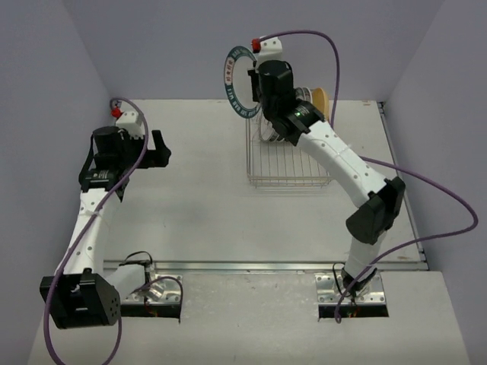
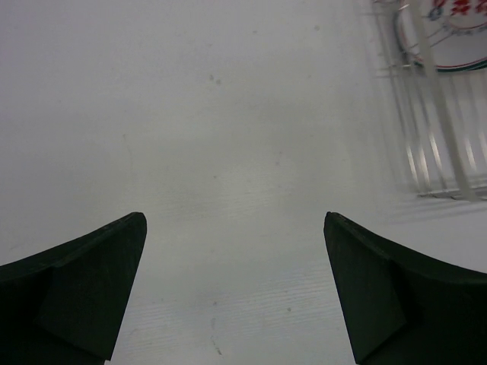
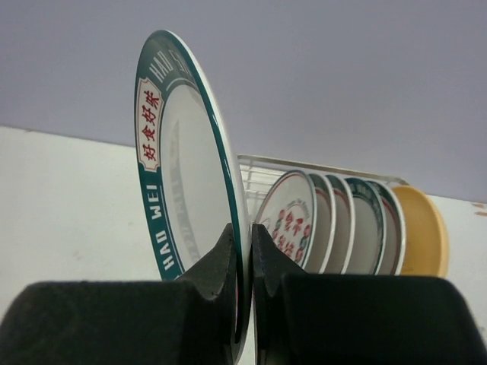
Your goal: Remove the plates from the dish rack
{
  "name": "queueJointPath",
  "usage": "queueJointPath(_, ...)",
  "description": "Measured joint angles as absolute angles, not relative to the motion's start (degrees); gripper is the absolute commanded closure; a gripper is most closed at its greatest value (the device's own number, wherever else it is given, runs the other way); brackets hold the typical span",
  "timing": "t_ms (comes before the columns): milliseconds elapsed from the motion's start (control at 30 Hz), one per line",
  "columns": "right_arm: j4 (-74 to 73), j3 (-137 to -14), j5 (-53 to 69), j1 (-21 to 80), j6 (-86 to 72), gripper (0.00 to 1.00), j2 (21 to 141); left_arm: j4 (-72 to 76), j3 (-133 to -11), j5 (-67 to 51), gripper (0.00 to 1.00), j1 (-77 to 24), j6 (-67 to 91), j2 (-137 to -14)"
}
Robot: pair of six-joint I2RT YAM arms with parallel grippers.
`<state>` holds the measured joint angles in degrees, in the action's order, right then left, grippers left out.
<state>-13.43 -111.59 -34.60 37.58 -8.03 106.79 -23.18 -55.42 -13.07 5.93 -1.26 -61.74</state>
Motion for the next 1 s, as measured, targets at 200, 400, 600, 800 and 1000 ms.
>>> queueJointPath(200, -17.4, -96.3, -11.9, 35.9, -13.3, 1.00, 92.7, -18.5, -54.5, -37.7, 0.01, 10.8, 3.1, -55.0)
queueJointPath(400, -20.1, -85.1, 11.0, 35.6, -15.9, 1.00, 90.3, -11.9, -52.6, -55.7, 0.06, 10.4, 9.5, -54.5)
queueJointPath(600, -21.8, -83.0, 24.2, 35.7, -17.2, 1.00, 90.9, -12.7, -52.4, -60.7, 0.13, 10.1, 10.1, -58.2)
queueJointPath(800, -19.7, -83.1, 31.4, 35.8, -18.0, 1.00, 90.9, -16.7, -52.4, -60.9, 0.27, 8.3, 6.4, -61.2)
queueJointPath(1000, -18.9, -83.1, 34.5, 35.7, -18.3, 0.99, 90.9, -21.5, -52.6, -61.6, 0.60, 5.7, 1.0, -64.0)
